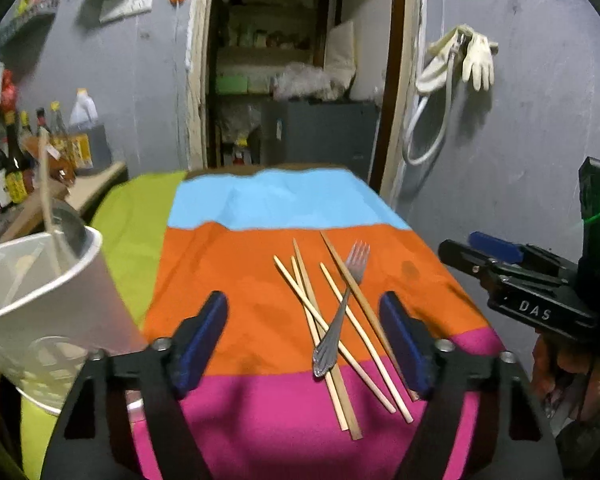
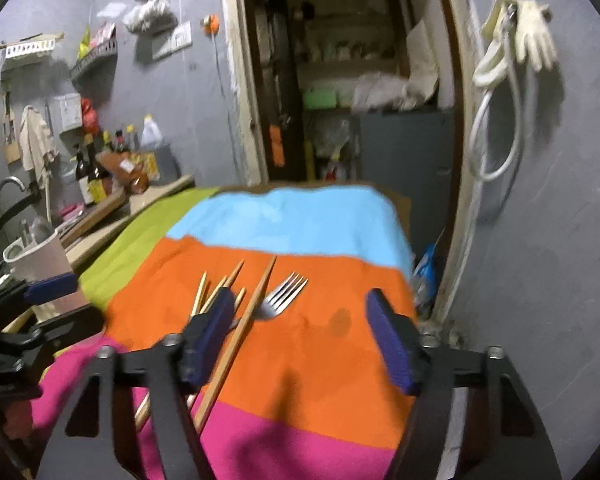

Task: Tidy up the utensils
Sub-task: 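Move both tools over the wooden chopsticks lying on the cloth, then close the left tool on a chopstick while the right tool closes on another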

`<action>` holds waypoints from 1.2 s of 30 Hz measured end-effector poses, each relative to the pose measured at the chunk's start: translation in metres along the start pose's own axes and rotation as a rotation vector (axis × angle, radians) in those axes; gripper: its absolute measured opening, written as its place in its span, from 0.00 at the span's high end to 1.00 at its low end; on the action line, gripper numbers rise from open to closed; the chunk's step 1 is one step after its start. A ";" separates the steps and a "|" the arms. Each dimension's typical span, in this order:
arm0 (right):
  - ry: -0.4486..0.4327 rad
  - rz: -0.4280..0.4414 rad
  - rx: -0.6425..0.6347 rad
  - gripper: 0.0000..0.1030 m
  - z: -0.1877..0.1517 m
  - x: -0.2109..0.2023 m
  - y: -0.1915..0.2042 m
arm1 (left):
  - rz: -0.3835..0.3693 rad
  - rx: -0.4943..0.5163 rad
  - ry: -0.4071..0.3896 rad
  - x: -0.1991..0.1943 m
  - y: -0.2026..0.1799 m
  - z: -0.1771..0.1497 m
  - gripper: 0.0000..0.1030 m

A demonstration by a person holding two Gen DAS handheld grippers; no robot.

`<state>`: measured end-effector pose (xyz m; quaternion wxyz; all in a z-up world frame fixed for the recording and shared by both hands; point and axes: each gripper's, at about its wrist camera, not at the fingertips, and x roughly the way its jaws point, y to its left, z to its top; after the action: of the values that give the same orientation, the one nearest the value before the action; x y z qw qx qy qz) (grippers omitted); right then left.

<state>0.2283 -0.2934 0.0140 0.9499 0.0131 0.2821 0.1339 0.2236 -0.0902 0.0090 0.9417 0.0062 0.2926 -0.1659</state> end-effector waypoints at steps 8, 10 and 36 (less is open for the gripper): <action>0.152 0.115 0.002 0.73 -0.006 0.031 0.007 | -0.055 -0.067 0.165 0.038 0.016 0.007 0.70; 0.185 0.136 0.002 0.77 -0.008 0.038 0.009 | -0.060 -0.087 0.187 0.045 0.020 0.009 0.72; 0.369 0.208 -0.005 0.92 -0.006 0.081 0.015 | -0.157 -0.260 0.348 0.106 0.053 0.026 0.95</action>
<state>0.2868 -0.2581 -0.0331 0.8631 0.0150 0.4481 0.2322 0.3365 -0.0760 -0.0322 0.8542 -0.1095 0.4690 -0.1957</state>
